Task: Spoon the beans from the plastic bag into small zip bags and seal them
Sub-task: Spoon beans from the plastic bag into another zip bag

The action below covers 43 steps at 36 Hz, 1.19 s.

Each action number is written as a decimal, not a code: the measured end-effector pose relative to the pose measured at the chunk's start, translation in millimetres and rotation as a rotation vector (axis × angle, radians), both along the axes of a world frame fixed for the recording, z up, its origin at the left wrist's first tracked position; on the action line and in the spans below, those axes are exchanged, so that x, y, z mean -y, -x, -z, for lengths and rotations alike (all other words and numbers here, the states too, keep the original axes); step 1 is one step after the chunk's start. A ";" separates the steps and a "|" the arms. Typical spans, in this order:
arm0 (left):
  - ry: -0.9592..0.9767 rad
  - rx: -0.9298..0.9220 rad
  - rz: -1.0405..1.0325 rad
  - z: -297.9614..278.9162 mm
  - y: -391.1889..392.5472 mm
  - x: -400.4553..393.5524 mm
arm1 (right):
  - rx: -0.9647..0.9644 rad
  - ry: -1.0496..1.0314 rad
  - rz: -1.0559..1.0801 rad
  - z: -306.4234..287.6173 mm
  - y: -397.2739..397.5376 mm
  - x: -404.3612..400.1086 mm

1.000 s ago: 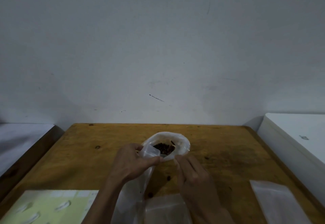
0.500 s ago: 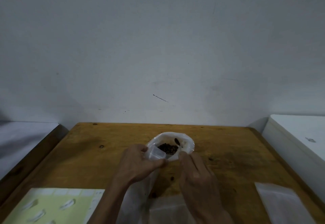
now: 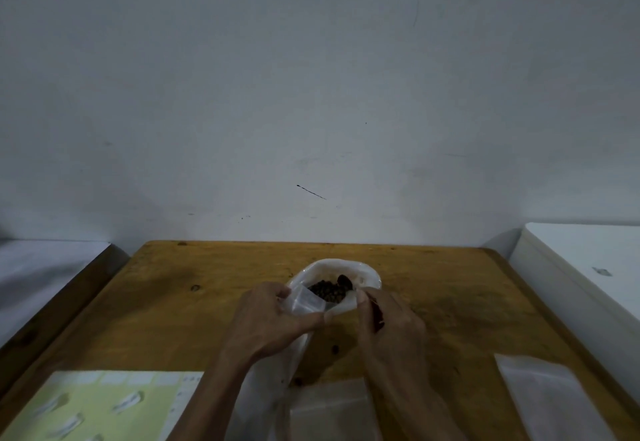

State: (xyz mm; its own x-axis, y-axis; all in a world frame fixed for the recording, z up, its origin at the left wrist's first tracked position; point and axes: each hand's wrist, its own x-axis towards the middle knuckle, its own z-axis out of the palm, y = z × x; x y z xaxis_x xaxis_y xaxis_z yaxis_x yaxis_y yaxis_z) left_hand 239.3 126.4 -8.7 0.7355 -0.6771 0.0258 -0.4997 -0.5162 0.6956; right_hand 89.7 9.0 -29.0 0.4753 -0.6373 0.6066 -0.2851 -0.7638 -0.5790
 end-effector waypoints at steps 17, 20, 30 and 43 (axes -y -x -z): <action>-0.007 -0.004 -0.014 -4.1 6.8 -0.1 | 0.281 -0.878 0.099 -4.7 -8.4 8.2; -0.006 0.003 -0.014 -4.0 7.4 -0.7 | 0.343 -0.909 0.121 -9.5 -4.7 11.4; 0.043 -0.014 0.011 -9.0 13.6 -2.3 | 0.452 -0.976 0.046 -40.9 19.2 18.1; 0.064 0.082 0.062 -11.8 15.7 -2.0 | 0.167 -0.429 -0.191 -62.4 27.7 3.9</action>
State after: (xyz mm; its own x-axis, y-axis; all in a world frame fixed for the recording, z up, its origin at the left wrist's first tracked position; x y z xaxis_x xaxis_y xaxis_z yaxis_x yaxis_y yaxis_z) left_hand 223.6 128.4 3.1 0.6858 -0.7163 0.1290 -0.5861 -0.4384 0.6814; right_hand 62.0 5.1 33.4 0.5267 -0.7569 0.3868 -0.0396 -0.4764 -0.8783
